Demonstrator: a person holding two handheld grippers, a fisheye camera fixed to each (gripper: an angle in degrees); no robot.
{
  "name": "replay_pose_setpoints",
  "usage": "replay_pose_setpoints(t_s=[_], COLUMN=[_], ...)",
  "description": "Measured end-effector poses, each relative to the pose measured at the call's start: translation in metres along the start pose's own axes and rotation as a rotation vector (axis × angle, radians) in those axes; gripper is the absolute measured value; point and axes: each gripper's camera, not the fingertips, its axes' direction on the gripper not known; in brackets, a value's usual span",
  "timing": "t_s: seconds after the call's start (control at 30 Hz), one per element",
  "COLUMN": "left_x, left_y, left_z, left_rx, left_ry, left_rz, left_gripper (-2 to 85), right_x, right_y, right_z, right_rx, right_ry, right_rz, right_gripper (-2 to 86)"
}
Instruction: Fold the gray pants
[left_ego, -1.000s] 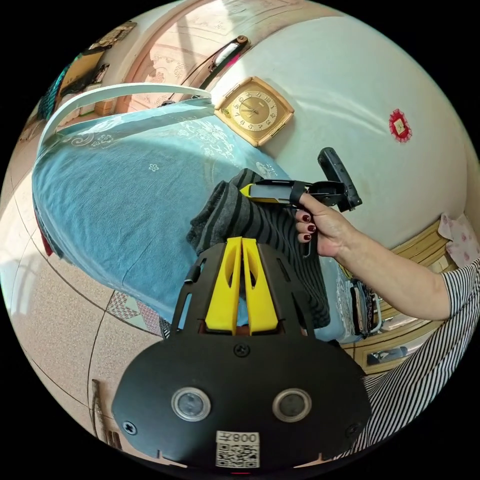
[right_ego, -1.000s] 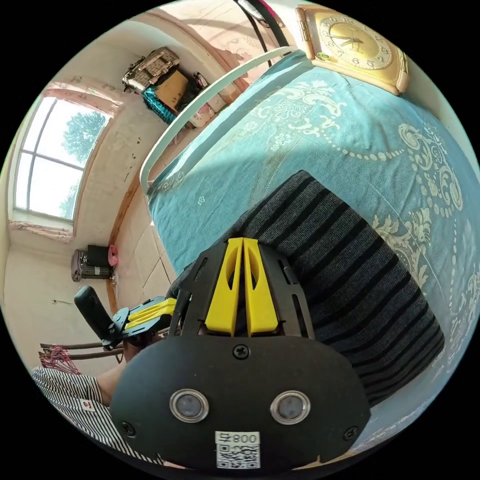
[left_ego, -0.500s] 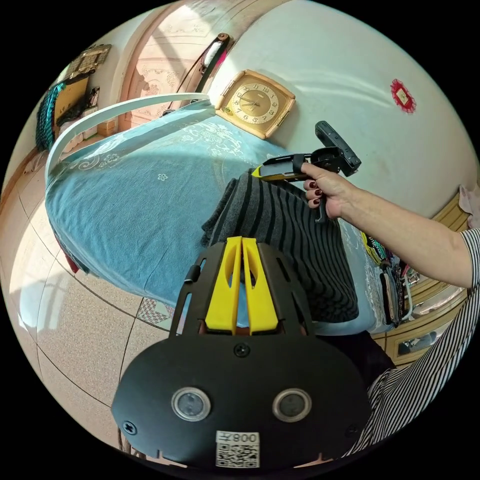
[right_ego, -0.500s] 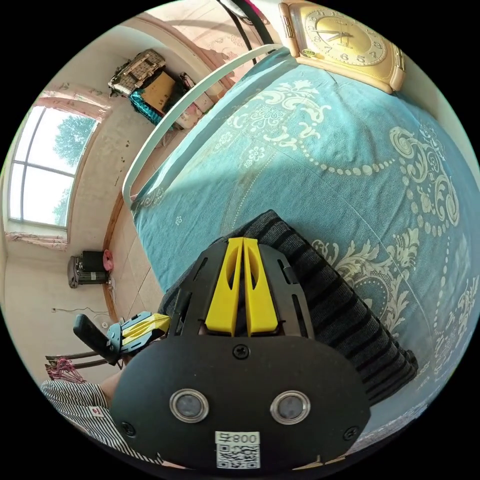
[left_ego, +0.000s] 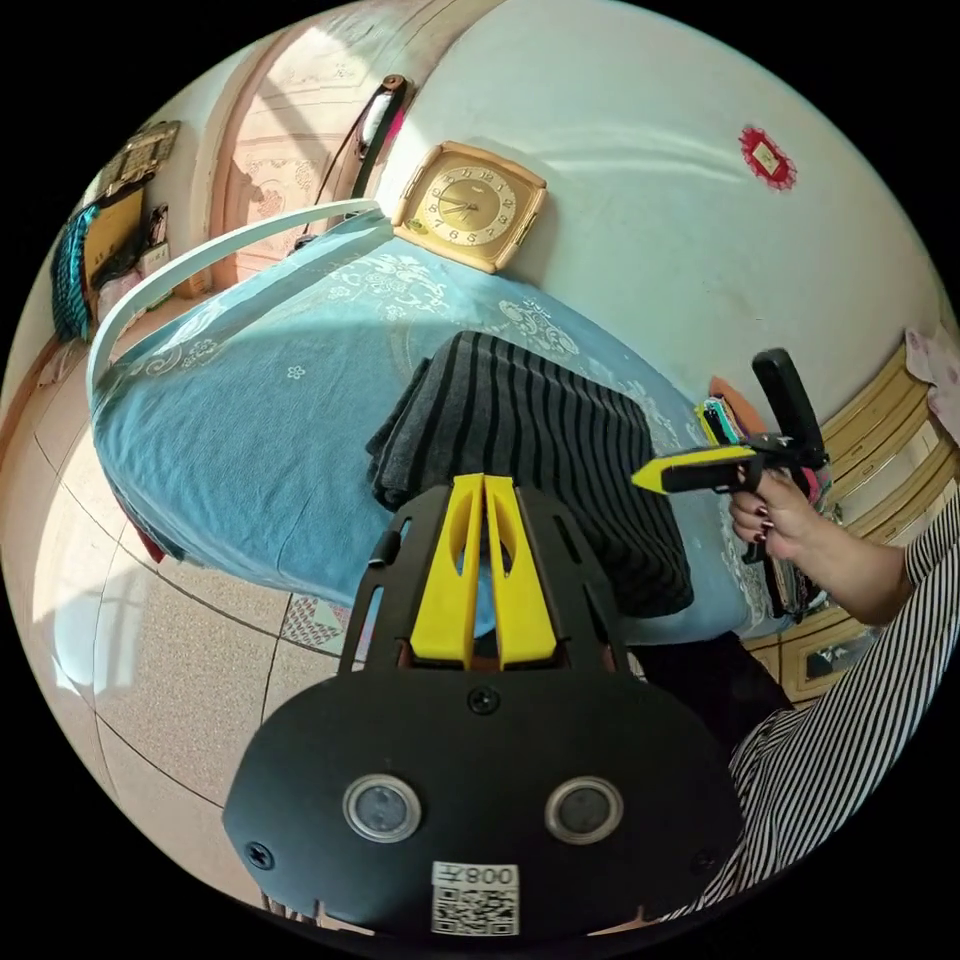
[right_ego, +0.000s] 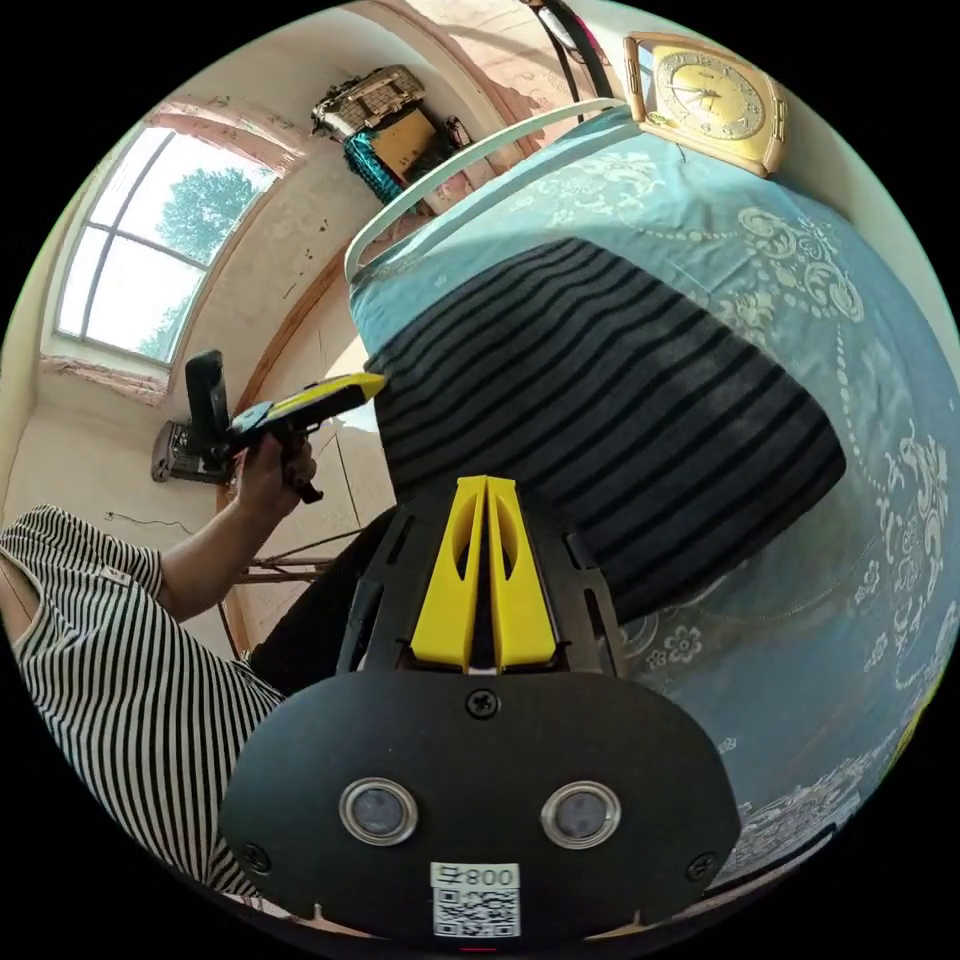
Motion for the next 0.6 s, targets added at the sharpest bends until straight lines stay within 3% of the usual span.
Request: replay_pose_setpoints(t_s=[0.17,0.3,0.4,0.53,0.6], left_x=[0.010,0.043,0.076,0.102,0.102], left_y=[0.002,0.000,0.001,0.006,0.009], left_z=[0.008,-0.008,-0.015,0.022,0.027], left_rx=[-0.045,0.004,0.043,-0.172,-0.157], left_ry=[0.020,-0.044,0.040,-0.039,-0.021], left_rz=[-0.027,0.010,0.090,0.161,0.154], left_gripper=[0.0,0.1,0.1,0.1,0.1], right_x=[0.017,0.019,0.030,0.072,0.102], right_y=[0.075,0.077,0.091,0.104,0.103], right_z=[0.025,0.023,0.004,-0.027,-0.037], right_rx=[0.040,0.003,0.073,0.228,0.290], right_ry=[-0.044,0.006,-0.065,-0.026,-0.006], right_rz=[0.142,0.089,0.080,0.157,0.228], right_gripper=[0.2,0.1,0.1,0.1,0.1])
